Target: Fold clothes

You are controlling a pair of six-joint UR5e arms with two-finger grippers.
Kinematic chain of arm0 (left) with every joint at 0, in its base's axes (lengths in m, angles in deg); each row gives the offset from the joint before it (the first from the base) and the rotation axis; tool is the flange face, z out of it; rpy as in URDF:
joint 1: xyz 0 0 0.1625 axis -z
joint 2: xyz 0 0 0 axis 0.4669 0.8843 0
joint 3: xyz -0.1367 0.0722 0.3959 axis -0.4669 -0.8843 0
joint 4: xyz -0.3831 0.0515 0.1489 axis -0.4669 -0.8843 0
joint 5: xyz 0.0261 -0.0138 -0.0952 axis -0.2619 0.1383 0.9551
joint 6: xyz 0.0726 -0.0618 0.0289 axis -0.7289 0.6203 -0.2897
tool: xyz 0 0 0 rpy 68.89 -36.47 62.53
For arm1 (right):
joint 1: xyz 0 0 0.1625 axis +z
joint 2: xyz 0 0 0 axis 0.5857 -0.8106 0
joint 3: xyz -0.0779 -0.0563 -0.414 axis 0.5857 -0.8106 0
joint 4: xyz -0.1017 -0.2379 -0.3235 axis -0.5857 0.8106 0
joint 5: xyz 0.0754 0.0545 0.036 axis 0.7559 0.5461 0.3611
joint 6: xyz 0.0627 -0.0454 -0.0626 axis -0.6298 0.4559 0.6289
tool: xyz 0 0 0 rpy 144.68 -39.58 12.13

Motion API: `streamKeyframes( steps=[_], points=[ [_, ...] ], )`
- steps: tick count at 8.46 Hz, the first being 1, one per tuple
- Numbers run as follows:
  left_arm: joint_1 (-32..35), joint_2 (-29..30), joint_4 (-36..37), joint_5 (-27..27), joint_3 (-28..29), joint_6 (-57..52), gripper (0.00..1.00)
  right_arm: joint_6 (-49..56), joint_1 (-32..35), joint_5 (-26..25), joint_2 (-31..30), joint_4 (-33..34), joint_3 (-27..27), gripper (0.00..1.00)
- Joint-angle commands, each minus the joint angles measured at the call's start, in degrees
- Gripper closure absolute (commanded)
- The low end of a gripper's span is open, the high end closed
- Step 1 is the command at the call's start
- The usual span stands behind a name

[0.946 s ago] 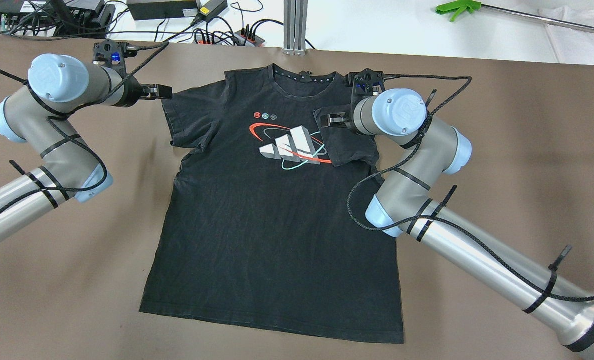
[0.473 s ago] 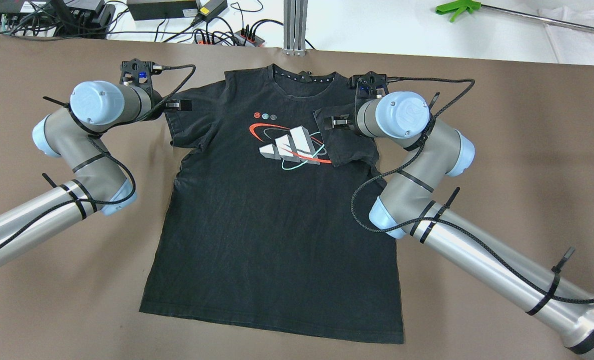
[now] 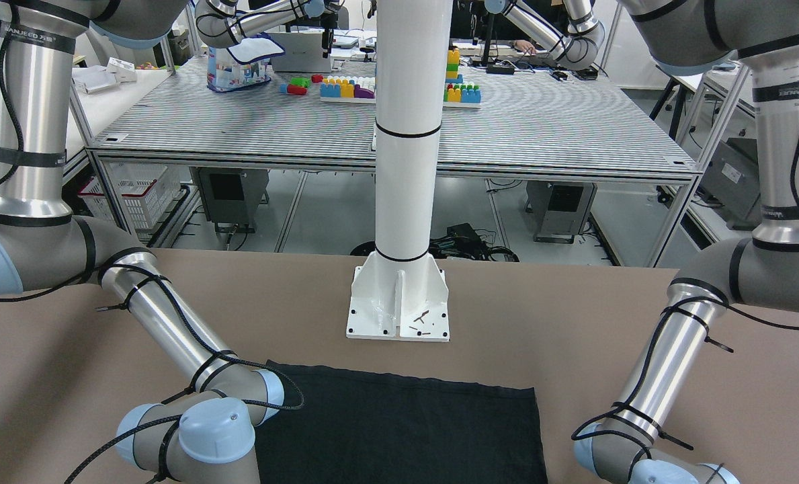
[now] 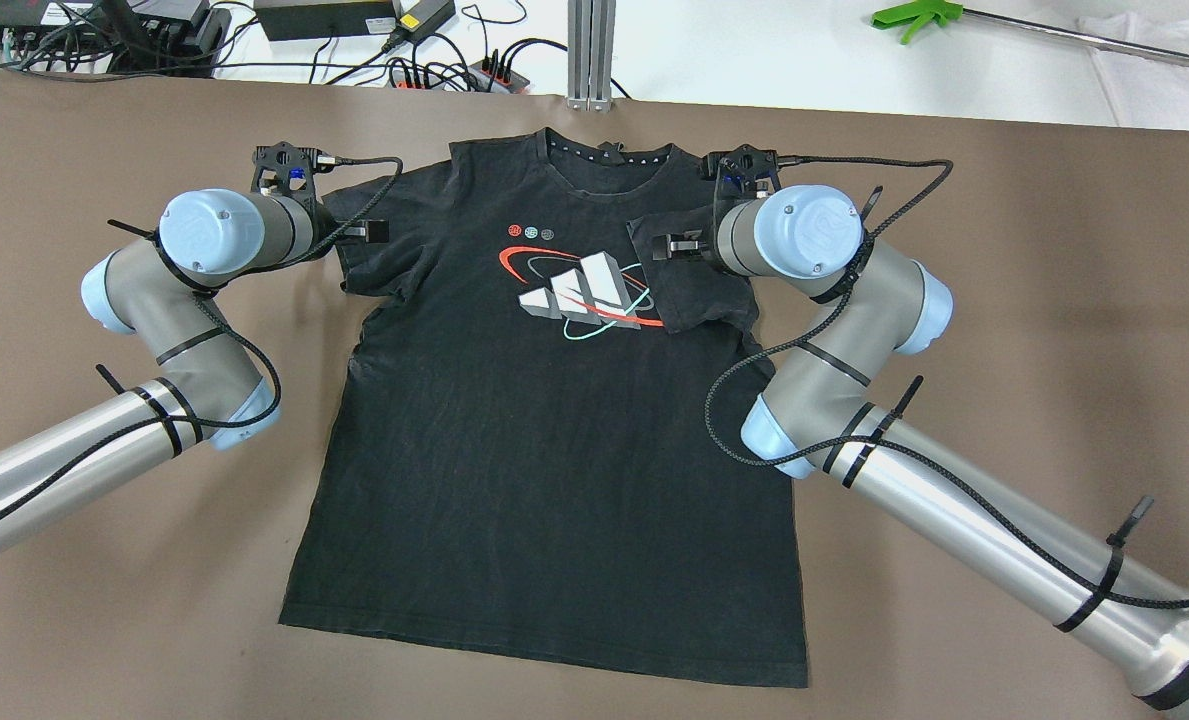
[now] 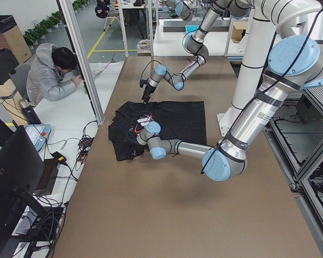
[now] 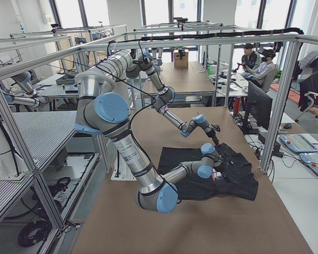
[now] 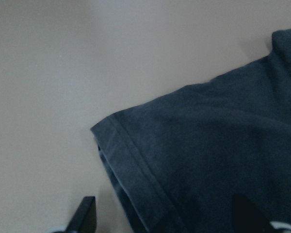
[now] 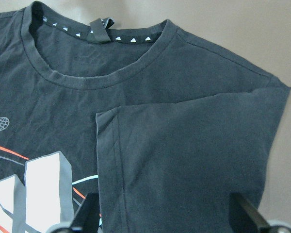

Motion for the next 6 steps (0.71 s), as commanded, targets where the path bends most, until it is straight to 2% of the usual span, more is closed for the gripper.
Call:
streamKeyframes(
  steps=[1,2,4,6],
  points=[
    [-0.2,-0.7,0.0,-0.2,0.1,-0.8,0.0,0.0,0.0,-0.1,0.0,0.0,0.0,0.06],
    [-0.2,-0.7,0.0,-0.2,0.2,-1.5,0.03,0.0,0.0,-0.1,0.0,-0.1,0.0,0.06],
    [-0.2,-0.8,0.1,-0.2,0.2,-1.5,0.37,-0.2,-0.1,-0.1,0.0,-0.1,0.1,0.06],
    [-0.2,-1.2,0.1,-0.2,0.1,-1.4,0.6,-1.2,-0.1,-0.1,0.0,-0.2,0.2,0.06]
  ],
)
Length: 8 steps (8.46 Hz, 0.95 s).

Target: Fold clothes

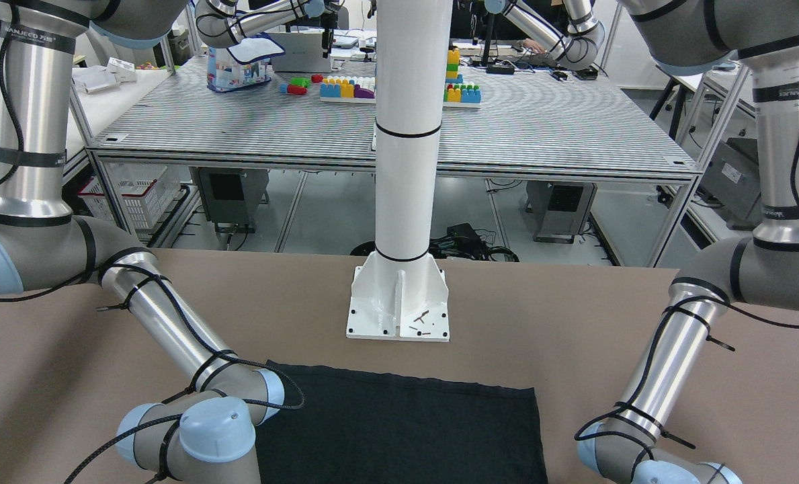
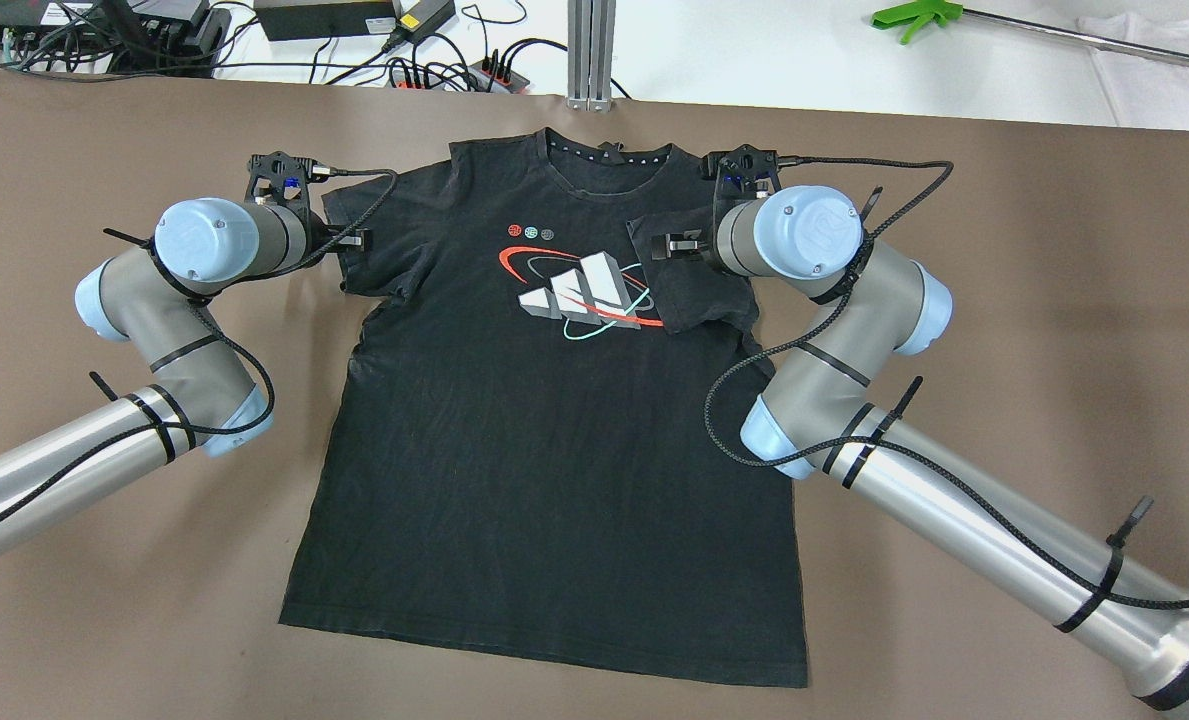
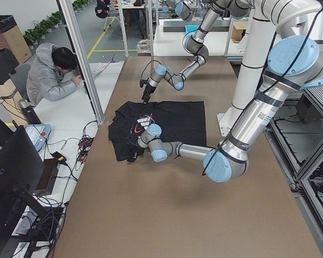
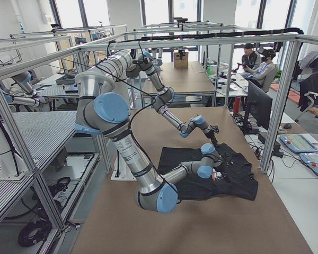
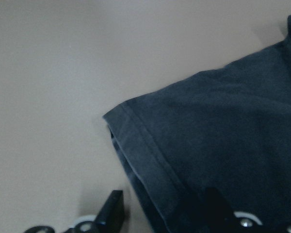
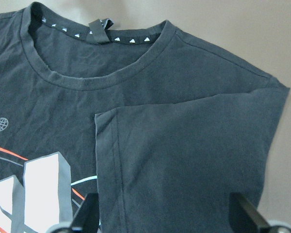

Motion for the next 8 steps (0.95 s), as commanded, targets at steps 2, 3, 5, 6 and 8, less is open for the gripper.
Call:
streamKeyframes(
  steps=[2,3,5,6,8],
  points=[
    [0.0,-0.3,0.0,0.1,-0.6,0.5,1.0,-0.7,0.0,0.0,-0.4,-0.1,0.6,0.06],
    [0.0,-0.2,0.1,0.2,-0.8,0.8,1.0,-0.7,0.0,0.0,-0.5,-0.1,0.9,0.06],
    [0.2,-0.1,0.4,0.4,-2.1,1.1,1.0,-0.7,0.0,-0.1,-0.8,-0.1,1.3,0.06],
    [0.2,-0.1,0.6,0.4,-2.8,1.3,1.0,-0.7,0.0,0.0,-0.8,-0.1,1.4,0.06],
    [0.2,0.5,3.5,0.4,-4.3,3.0,1.0,-0.7,0.0,0.0,-0.9,0.0,1.7,0.06]
  ],
)
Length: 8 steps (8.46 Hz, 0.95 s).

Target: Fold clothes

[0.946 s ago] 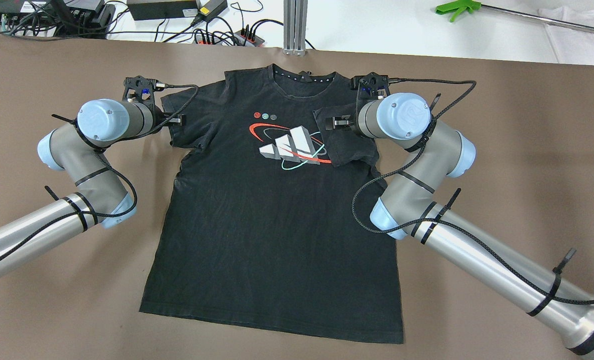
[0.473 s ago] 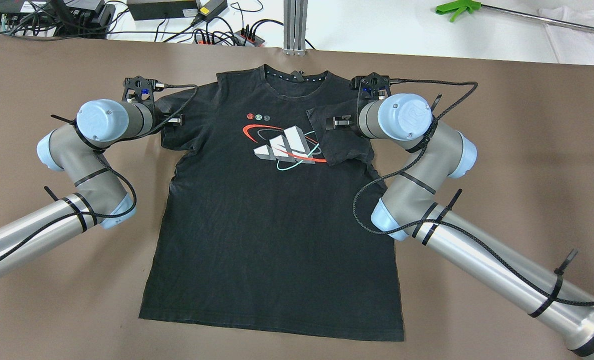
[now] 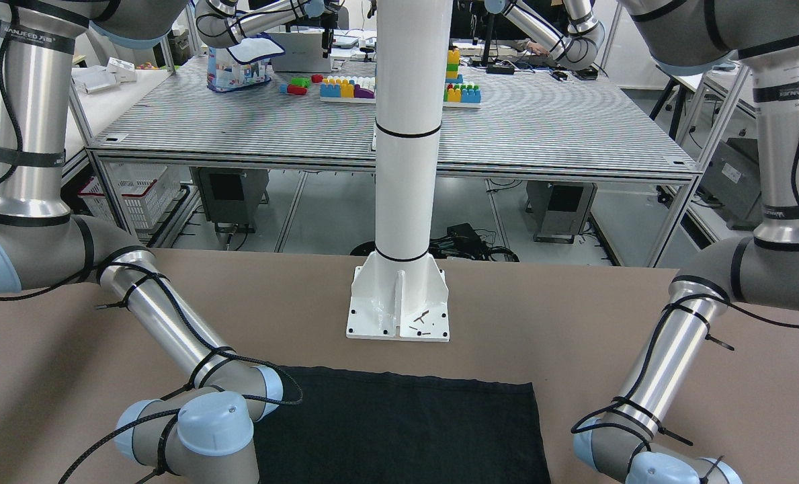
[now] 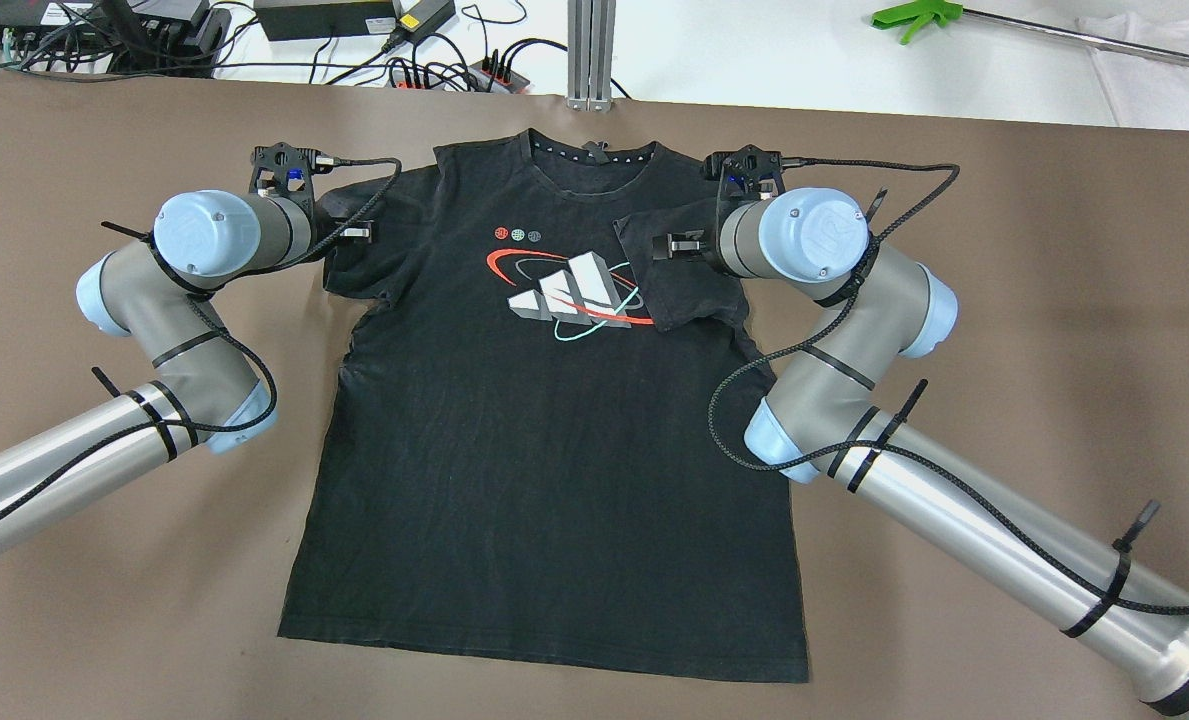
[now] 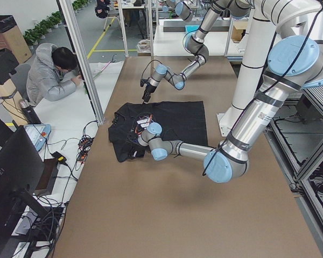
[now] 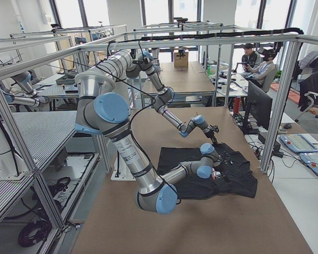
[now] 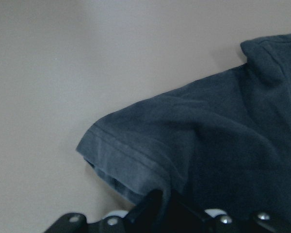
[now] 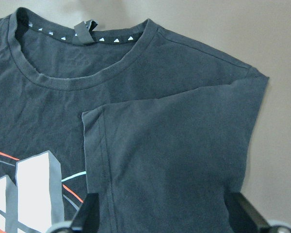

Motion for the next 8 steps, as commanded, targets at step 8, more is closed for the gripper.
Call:
streamKeyframes(
  steps=[8],
  points=[
    [-6.6,13.6,29.3,-8.5,-4.5,15.1,1.0,0.0,0.0,0.0,-0.7,0.0,0.5,0.06]
  ],
)
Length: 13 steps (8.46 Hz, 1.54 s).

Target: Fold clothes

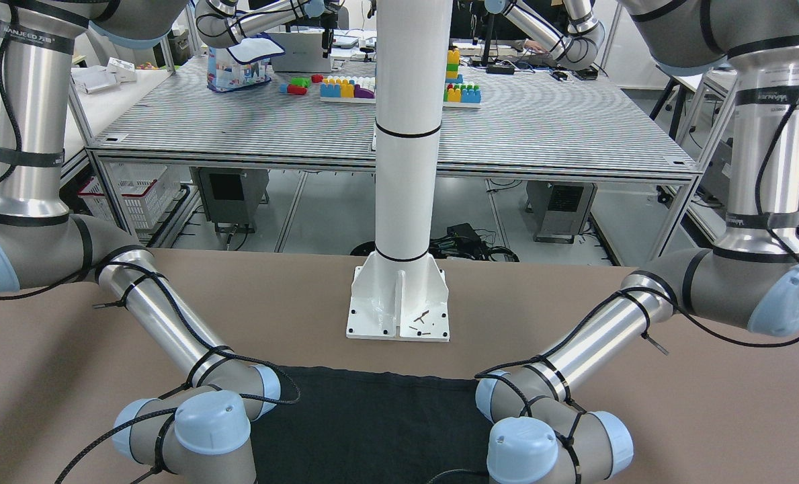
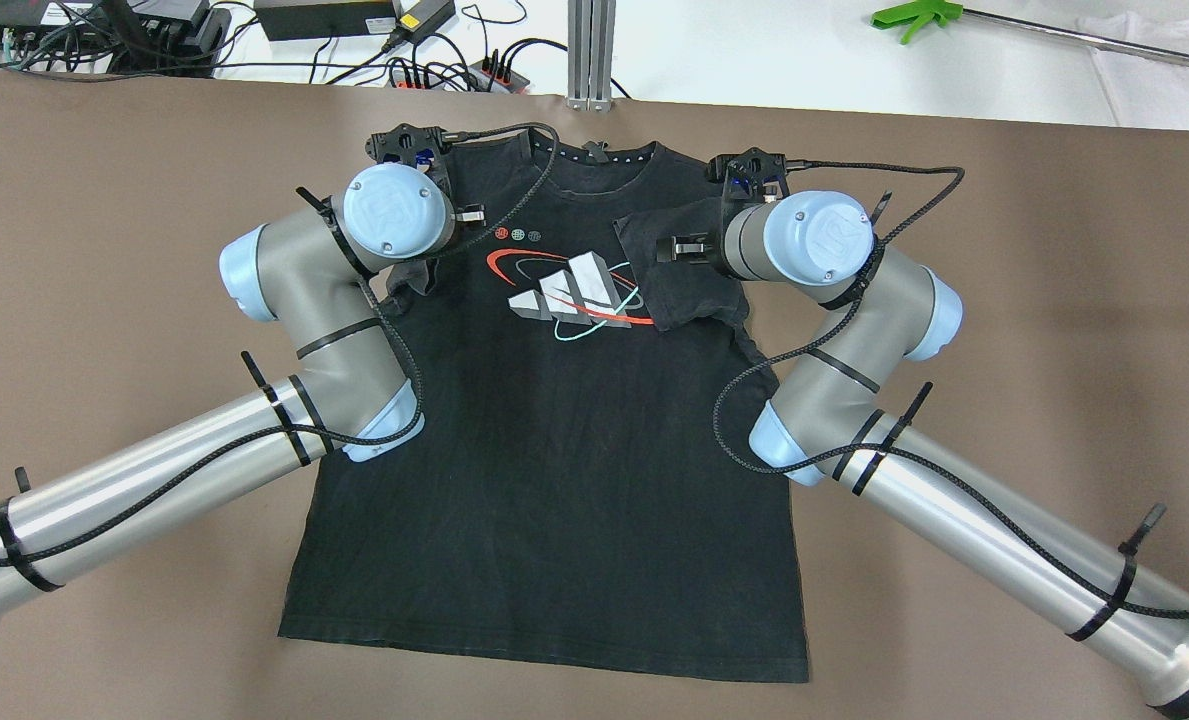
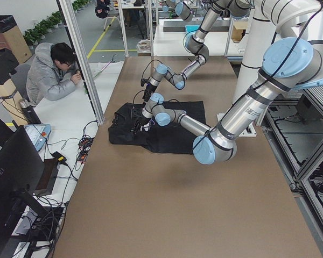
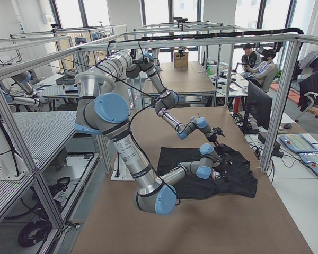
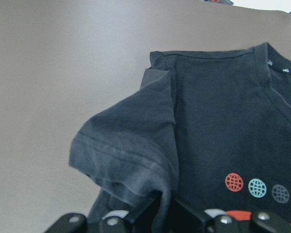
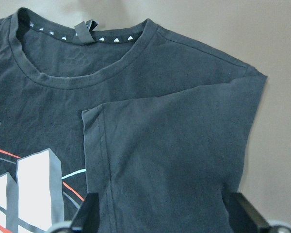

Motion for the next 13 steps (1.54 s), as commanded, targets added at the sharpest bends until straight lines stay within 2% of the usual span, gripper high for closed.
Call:
streamKeyframes(
  steps=[1,2,3,8,11,13],
  points=[
    [-1.4,1.7,0.4,-1.8,1.8,1.5,1.0,0.0,0.0,0.0,-0.2,0.0,0.0,0.06],
    [-1.6,1.7,0.4,-1.8,2.2,1.4,0.47,0.0,0.0,0.0,-0.2,0.0,0.0,0.06],
    [-1.8,1.7,0.2,-1.9,2.2,1.3,0.0,0.0,0.0,0.0,-0.2,0.0,0.1,0.06],
    [0.3,1.2,-0.6,-1.9,1.7,-2.8,0.0,-0.5,-0.2,-0.1,-0.1,0.1,1.2,0.06],
    [0.3,-5.5,-14.6,-0.1,2.2,-3.7,0.0,-0.5,-0.4,-0.1,-0.1,0.1,1.2,0.06],
    [0.3,-5.6,-14.7,-0.1,2.6,-3.7,0.01,-0.6,-0.4,-0.1,-0.2,0.1,1.2,0.06]
  ],
)
